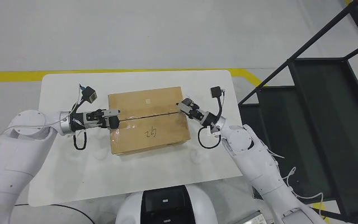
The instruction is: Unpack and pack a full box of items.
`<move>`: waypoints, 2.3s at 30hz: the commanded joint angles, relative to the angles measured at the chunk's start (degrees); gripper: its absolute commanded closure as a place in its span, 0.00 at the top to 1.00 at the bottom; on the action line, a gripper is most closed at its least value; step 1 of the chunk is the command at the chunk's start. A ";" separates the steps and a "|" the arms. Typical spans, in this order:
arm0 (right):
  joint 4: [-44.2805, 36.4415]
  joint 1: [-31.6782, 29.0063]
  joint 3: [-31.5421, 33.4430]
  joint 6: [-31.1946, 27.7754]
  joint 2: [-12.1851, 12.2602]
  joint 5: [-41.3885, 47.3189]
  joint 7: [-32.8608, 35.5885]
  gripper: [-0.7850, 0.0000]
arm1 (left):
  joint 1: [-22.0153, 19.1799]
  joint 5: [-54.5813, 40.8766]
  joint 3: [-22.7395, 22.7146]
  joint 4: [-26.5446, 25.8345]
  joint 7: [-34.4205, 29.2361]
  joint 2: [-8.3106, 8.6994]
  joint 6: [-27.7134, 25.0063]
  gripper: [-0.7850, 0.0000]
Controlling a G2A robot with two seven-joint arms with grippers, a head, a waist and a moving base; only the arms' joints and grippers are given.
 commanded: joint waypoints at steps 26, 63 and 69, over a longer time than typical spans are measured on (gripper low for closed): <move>-1.96 1.27 -1.59 6.32 -0.36 -7.17 -2.74 0.00 | 0.00 0.00 0.00 0.00 0.00 0.00 0.00 1.00; 5.60 11.54 -10.83 16.85 -1.94 -9.08 10.03 0.00 | 0.00 0.00 0.00 0.00 0.00 0.00 0.00 1.00; 5.19 12.12 -11.47 18.54 -2.11 -9.76 10.84 0.00 | 0.00 0.00 0.00 0.00 0.00 0.00 0.00 1.00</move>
